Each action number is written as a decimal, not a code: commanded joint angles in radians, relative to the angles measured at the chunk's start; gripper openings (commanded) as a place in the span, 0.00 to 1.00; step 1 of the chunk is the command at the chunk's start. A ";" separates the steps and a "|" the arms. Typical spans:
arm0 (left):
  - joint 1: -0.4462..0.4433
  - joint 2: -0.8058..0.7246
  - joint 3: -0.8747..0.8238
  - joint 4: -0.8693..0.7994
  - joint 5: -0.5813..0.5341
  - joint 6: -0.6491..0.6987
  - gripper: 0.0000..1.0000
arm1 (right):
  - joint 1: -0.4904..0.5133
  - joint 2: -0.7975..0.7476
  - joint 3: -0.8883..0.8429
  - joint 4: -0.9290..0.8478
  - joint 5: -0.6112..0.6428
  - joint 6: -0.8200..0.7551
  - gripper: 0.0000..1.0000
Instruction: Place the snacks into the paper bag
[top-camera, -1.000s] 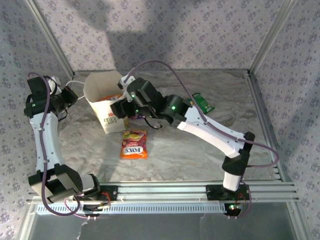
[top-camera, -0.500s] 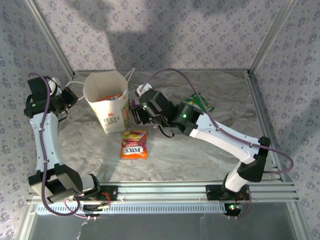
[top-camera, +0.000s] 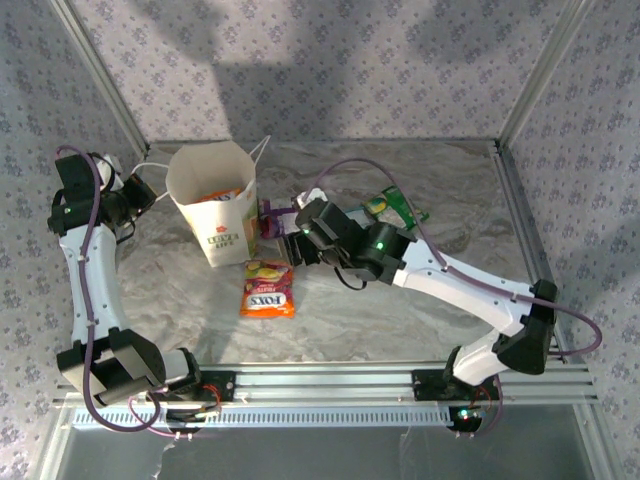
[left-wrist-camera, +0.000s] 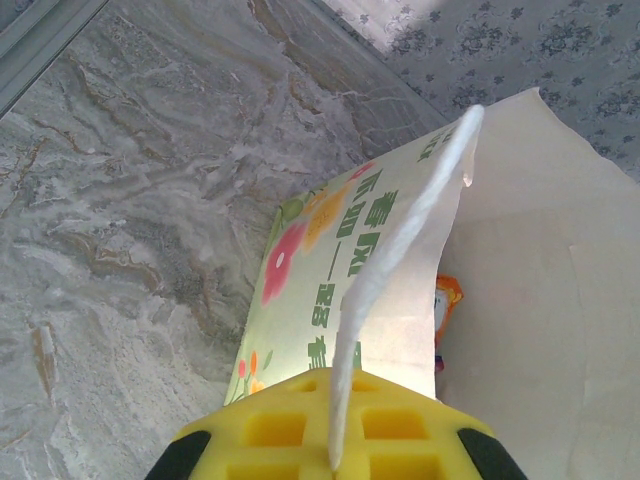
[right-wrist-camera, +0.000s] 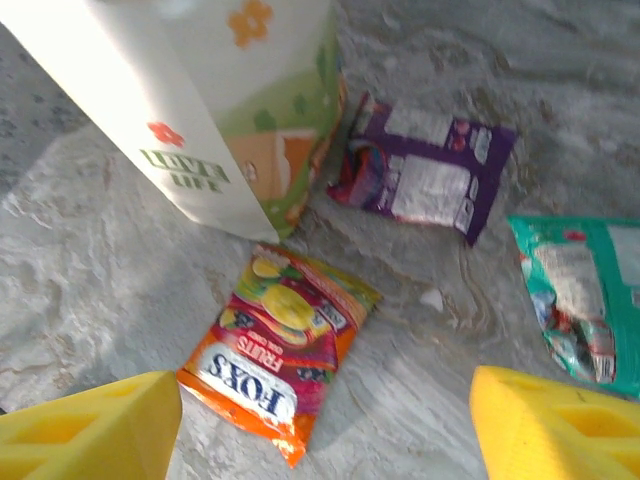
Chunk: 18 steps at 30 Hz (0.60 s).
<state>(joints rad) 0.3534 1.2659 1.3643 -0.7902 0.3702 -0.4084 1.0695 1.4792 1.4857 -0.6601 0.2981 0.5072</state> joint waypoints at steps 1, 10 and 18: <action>0.009 -0.004 0.034 -0.011 -0.013 0.001 0.05 | -0.029 -0.020 -0.048 0.028 -0.075 0.088 0.80; 0.009 -0.003 0.032 -0.011 -0.014 0.002 0.05 | -0.080 0.064 -0.129 0.089 -0.274 0.146 0.85; 0.009 -0.011 0.025 -0.013 -0.014 0.003 0.05 | -0.076 0.182 -0.139 0.119 -0.350 0.185 0.88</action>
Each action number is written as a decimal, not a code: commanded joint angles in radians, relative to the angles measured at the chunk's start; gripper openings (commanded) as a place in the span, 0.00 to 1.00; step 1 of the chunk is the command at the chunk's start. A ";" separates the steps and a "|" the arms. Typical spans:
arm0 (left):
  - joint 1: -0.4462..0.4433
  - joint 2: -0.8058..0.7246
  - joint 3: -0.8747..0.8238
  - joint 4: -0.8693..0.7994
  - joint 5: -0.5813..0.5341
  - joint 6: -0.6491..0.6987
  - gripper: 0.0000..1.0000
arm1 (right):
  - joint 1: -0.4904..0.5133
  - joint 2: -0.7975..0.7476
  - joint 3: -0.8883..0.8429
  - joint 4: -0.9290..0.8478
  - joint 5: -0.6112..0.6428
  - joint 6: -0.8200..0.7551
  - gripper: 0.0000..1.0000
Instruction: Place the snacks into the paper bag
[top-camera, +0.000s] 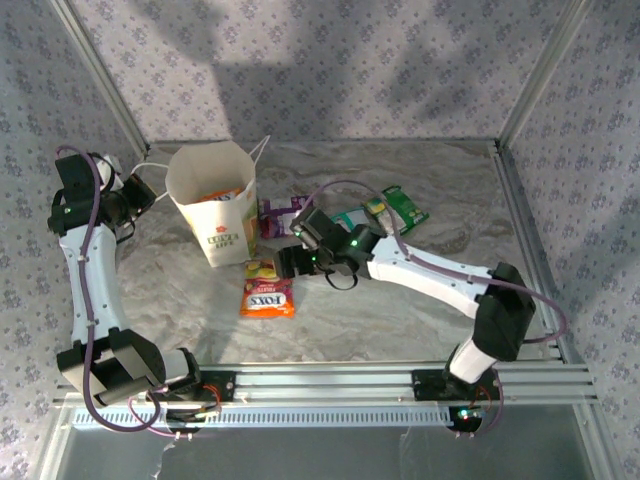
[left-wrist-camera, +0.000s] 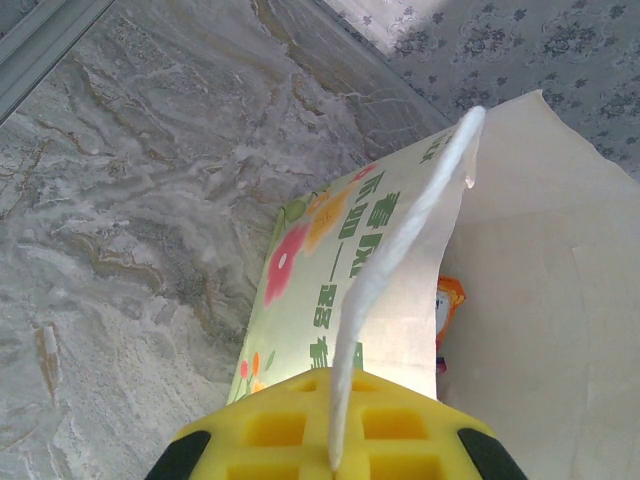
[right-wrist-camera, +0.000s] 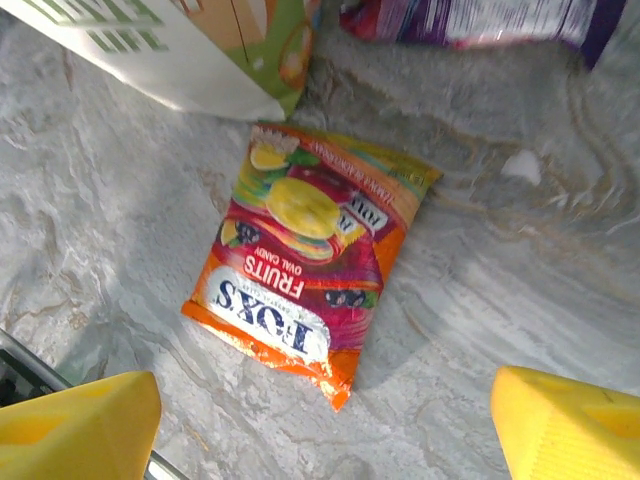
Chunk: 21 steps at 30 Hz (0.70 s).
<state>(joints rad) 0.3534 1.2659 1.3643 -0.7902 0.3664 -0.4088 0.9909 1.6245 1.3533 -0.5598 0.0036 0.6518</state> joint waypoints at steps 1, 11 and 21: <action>0.009 -0.011 0.025 -0.015 -0.012 0.005 0.05 | 0.003 0.052 -0.002 0.020 -0.068 0.043 0.88; 0.009 -0.016 0.015 -0.014 -0.011 0.011 0.05 | -0.063 0.179 0.023 -0.011 -0.221 0.077 0.88; 0.009 -0.015 0.009 -0.008 -0.004 0.006 0.05 | -0.096 0.252 0.032 0.000 -0.314 0.107 0.86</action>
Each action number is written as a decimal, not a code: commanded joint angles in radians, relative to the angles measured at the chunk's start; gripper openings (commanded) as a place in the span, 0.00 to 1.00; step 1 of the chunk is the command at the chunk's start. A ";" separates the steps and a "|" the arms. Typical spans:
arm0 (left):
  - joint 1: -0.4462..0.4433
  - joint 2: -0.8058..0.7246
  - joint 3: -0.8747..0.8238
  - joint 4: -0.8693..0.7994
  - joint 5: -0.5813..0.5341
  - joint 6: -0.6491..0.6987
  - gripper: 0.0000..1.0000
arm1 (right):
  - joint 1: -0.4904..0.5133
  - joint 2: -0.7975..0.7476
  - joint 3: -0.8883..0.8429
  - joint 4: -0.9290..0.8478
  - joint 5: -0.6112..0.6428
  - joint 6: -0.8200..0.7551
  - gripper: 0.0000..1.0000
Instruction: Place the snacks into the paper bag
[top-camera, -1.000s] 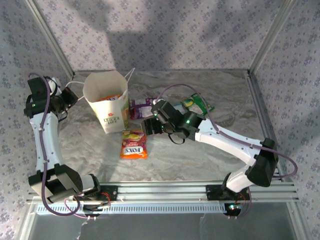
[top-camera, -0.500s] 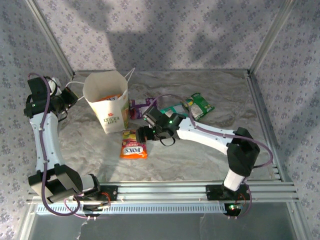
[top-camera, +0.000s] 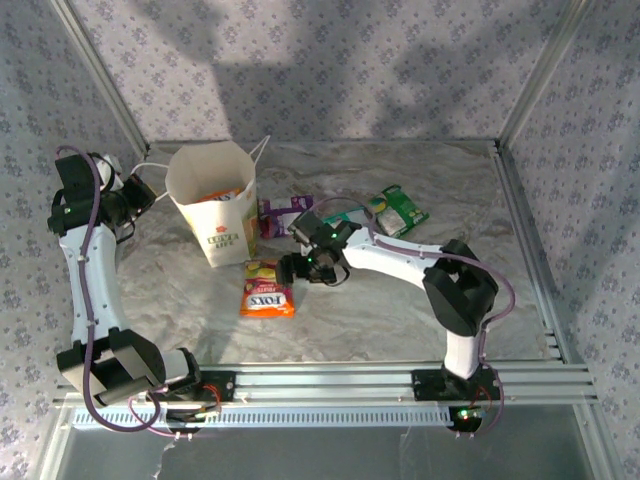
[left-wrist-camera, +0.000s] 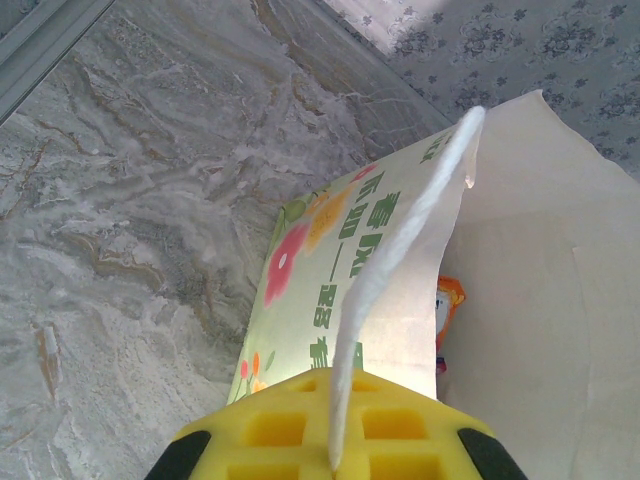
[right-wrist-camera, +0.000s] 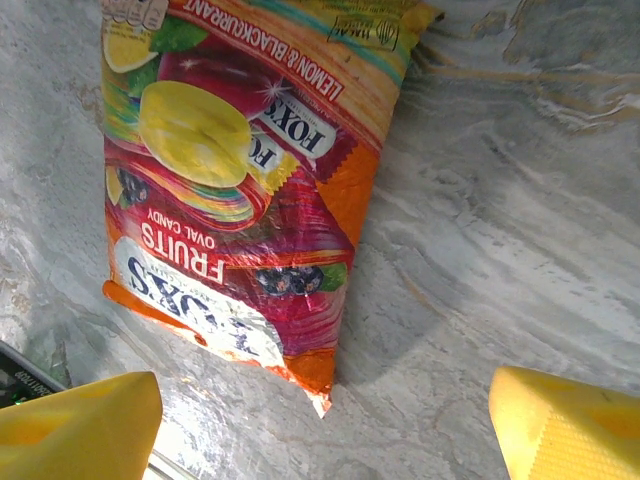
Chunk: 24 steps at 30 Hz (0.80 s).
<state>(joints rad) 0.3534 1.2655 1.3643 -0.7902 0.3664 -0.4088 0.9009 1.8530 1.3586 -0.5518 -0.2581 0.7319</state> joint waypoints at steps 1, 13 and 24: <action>0.009 -0.014 0.010 -0.009 -0.003 0.007 0.06 | -0.008 0.029 0.029 -0.007 -0.062 0.028 0.86; 0.009 -0.014 0.013 -0.020 -0.004 0.011 0.06 | -0.032 0.101 0.026 0.038 -0.165 0.053 0.86; 0.010 -0.015 0.013 -0.023 -0.006 0.013 0.06 | -0.034 0.151 0.050 0.067 -0.220 0.056 0.84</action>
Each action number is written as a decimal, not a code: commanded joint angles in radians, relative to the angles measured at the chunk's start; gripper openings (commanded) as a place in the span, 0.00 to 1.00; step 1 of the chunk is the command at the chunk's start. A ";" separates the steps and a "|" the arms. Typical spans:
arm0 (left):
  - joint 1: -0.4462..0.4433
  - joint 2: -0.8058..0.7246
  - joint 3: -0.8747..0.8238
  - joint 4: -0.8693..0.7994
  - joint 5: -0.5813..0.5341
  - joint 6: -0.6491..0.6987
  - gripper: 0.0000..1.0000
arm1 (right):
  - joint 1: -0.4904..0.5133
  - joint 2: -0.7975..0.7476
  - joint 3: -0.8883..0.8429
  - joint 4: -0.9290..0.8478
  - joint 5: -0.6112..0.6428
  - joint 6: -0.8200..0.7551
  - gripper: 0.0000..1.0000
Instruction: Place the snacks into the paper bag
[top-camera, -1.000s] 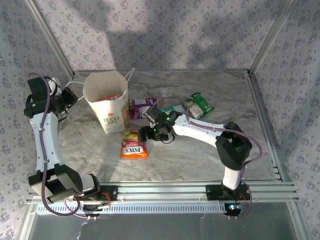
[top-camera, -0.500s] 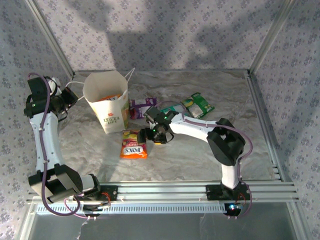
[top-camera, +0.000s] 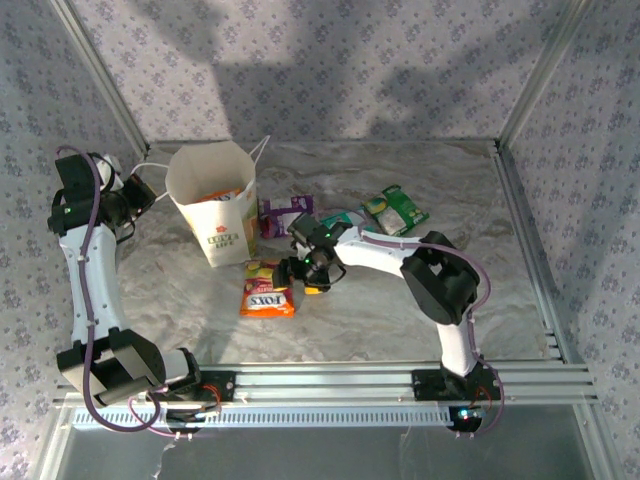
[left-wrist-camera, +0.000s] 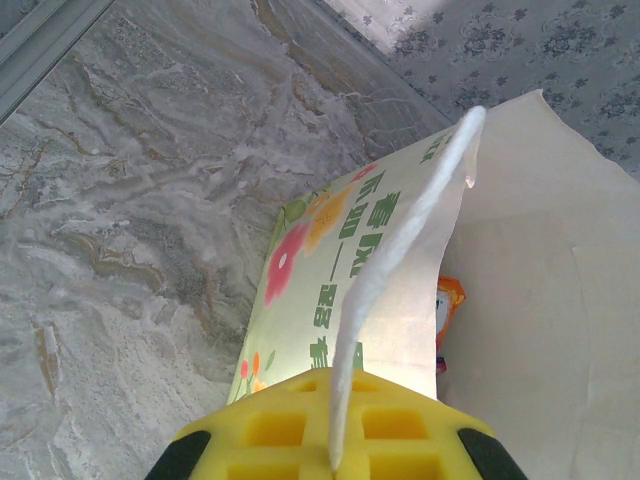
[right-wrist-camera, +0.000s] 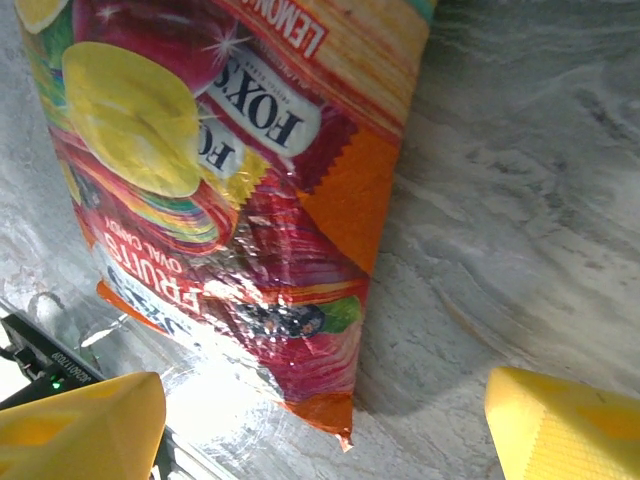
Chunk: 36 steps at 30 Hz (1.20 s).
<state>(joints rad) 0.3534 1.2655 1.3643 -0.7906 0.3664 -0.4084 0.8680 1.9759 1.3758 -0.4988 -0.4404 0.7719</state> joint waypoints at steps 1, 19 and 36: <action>0.009 -0.015 0.013 -0.024 -0.006 0.014 0.06 | -0.001 0.033 0.037 0.016 -0.045 0.018 0.84; 0.009 -0.018 0.009 -0.031 -0.002 0.022 0.06 | 0.021 0.109 0.121 -0.044 -0.048 0.019 0.77; 0.010 -0.028 0.000 -0.030 -0.001 0.026 0.05 | 0.031 0.152 0.176 -0.123 -0.033 0.021 0.40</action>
<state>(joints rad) 0.3534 1.2636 1.3643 -0.7952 0.3664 -0.4007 0.8925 2.1025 1.5200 -0.5617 -0.4828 0.7921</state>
